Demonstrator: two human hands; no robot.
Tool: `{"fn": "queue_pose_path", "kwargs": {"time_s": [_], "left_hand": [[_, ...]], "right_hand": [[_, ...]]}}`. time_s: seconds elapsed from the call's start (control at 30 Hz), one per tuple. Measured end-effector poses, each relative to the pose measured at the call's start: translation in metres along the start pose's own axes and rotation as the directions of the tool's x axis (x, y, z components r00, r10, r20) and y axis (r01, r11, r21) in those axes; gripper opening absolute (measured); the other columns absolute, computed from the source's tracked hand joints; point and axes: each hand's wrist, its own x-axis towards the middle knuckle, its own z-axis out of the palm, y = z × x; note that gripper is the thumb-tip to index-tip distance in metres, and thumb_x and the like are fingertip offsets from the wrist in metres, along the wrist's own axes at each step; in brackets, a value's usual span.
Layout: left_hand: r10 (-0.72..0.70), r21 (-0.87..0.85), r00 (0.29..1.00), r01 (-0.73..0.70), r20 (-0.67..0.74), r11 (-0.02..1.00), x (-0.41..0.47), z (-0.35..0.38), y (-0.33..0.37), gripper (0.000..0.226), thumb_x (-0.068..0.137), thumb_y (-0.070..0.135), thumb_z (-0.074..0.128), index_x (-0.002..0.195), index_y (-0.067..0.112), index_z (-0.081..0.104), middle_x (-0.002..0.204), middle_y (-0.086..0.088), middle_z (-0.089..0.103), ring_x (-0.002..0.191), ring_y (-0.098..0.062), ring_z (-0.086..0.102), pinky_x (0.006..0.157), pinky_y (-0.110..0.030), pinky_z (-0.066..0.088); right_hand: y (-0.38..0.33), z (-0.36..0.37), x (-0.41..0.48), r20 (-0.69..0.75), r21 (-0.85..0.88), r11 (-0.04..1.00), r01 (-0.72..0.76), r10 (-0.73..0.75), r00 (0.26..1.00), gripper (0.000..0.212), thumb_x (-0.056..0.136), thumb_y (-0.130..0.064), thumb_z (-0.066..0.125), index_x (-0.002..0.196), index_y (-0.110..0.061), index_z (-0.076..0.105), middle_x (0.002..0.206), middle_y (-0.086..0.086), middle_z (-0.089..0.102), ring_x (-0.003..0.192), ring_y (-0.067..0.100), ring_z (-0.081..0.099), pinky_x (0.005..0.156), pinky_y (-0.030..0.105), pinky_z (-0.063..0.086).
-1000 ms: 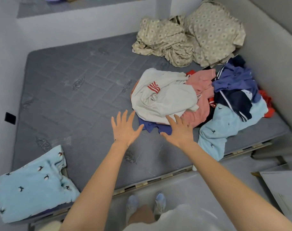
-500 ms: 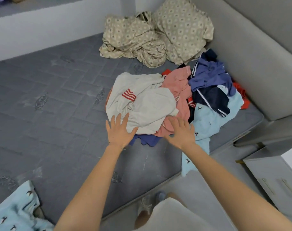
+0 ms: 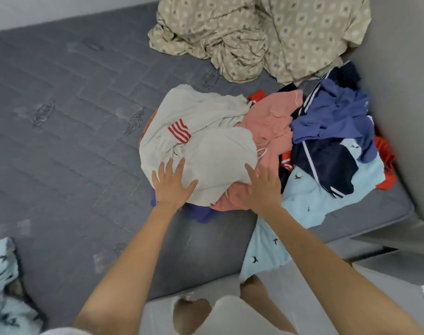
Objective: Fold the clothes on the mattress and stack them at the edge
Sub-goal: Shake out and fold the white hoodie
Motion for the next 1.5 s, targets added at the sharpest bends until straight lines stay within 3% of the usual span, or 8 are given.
{"fn": "queue_pose_path", "kwargs": {"time_s": [0.23, 0.47, 0.6, 0.73, 0.83, 0.97, 1.3, 1.5], "left_hand": [[-0.199, -0.117, 0.969, 0.216, 0.145, 0.969, 0.024, 0.066, 0.013, 0.083, 0.087, 0.063, 0.049, 0.152, 0.036, 0.004, 0.161, -0.002, 0.001, 0.148, -0.025, -0.002, 0.118, -0.049, 0.000], [-0.128, -0.217, 0.976, 0.165, 0.177, 0.962, 0.074, 0.128, 0.005, 0.097, 0.077, 0.072, 0.056, 0.151, 0.038, 0.005, 0.162, 0.000, 0.000, 0.148, -0.022, -0.005, 0.116, -0.052, 0.003], [-0.093, -0.214, 0.991, 0.112, 0.099, 0.970, 0.089, 0.155, -0.001, 0.088, 0.080, 0.068, 0.057, 0.151, 0.032, 0.019, 0.161, -0.004, 0.010, 0.148, -0.020, 0.002, 0.116, -0.050, -0.001], [-0.091, -0.232, 0.996, 0.086, -0.013, 0.969, 0.092, 0.156, 0.007, 0.044, 0.090, 0.046, 0.058, 0.122, 0.016, 0.056, 0.141, -0.002, 0.048, 0.141, -0.017, 0.029, 0.114, -0.047, 0.015], [-0.077, -0.254, 0.995, 0.059, -0.064, 0.966, 0.085, 0.138, 0.020, 0.012, 0.095, 0.023, 0.052, 0.090, 0.012, 0.056, 0.100, -0.005, 0.062, 0.107, -0.026, 0.054, 0.099, -0.041, 0.029], [-0.149, -0.371, 0.977, 0.084, -0.150, 0.925, 0.062, 0.094, 0.028, 0.015, 0.100, 0.017, 0.042, 0.094, 0.004, 0.046, 0.070, -0.012, 0.053, 0.066, -0.034, 0.051, 0.062, -0.036, 0.031], [-0.266, -0.507, 0.839, -0.013, -0.475, 0.862, -0.035, -0.075, -0.008, 0.023, 0.100, 0.027, 0.047, 0.095, 0.005, 0.049, 0.078, -0.011, 0.062, 0.071, -0.037, 0.057, 0.059, -0.038, 0.036], [-0.213, -0.522, 0.790, -0.154, -0.575, 0.839, -0.102, -0.156, -0.058, 0.018, 0.098, 0.024, 0.052, 0.086, 0.017, 0.041, 0.073, 0.004, 0.053, 0.070, -0.031, 0.056, 0.058, -0.031, 0.027]], "right_hand": [[0.030, 0.035, 0.069, 0.130, -0.106, 0.989, 0.104, -0.090, 0.987, 0.076, 0.092, -0.056, 0.043, 0.153, -0.038, 0.001, 0.162, 0.000, -0.002, 0.148, 0.022, 0.002, 0.116, 0.042, 0.013], [0.033, 0.084, 0.133, 0.148, -0.070, 0.967, 0.244, -0.232, 0.961, 0.096, 0.084, -0.058, 0.057, 0.151, -0.039, -0.008, 0.161, 0.002, -0.011, 0.148, 0.027, -0.010, 0.117, 0.047, 0.003], [0.031, 0.100, 0.156, 0.106, -0.105, 0.934, 0.341, -0.331, 0.938, 0.081, 0.084, -0.050, 0.063, 0.151, -0.033, 0.021, 0.161, 0.003, 0.007, 0.148, 0.030, 0.000, 0.118, 0.046, 0.001], [0.028, 0.103, 0.158, 0.027, -0.054, 0.914, 0.402, -0.401, 0.916, 0.046, 0.094, -0.040, 0.055, 0.136, -0.022, 0.052, 0.153, 0.003, 0.033, 0.146, 0.029, 0.017, 0.118, 0.040, 0.006], [0.017, 0.093, 0.153, 0.009, -0.030, 0.898, 0.439, -0.439, 0.899, 0.031, 0.099, -0.030, 0.048, 0.122, -0.013, 0.059, 0.134, 0.006, 0.054, 0.138, 0.027, 0.034, 0.114, 0.036, 0.015], [-0.004, 0.055, 0.129, -0.111, 0.168, 0.881, 0.441, -0.428, 0.897, 0.025, 0.100, -0.028, 0.047, 0.104, -0.006, 0.059, 0.085, 0.013, 0.066, 0.088, 0.032, 0.060, 0.081, 0.037, 0.040], [-0.107, -0.072, 0.016, -0.345, 0.381, 0.742, 0.551, -0.439, 0.830, 0.028, 0.100, -0.029, 0.048, 0.088, -0.007, 0.059, 0.077, 0.012, 0.063, 0.075, 0.032, 0.057, 0.063, 0.035, 0.035], [-0.183, -0.116, -0.049, -0.408, 0.387, 0.722, 0.573, -0.424, 0.809, 0.042, 0.095, -0.033, 0.052, 0.059, -0.023, 0.031, 0.056, -0.003, 0.040, 0.062, 0.026, 0.045, 0.057, 0.034, 0.028]]}}
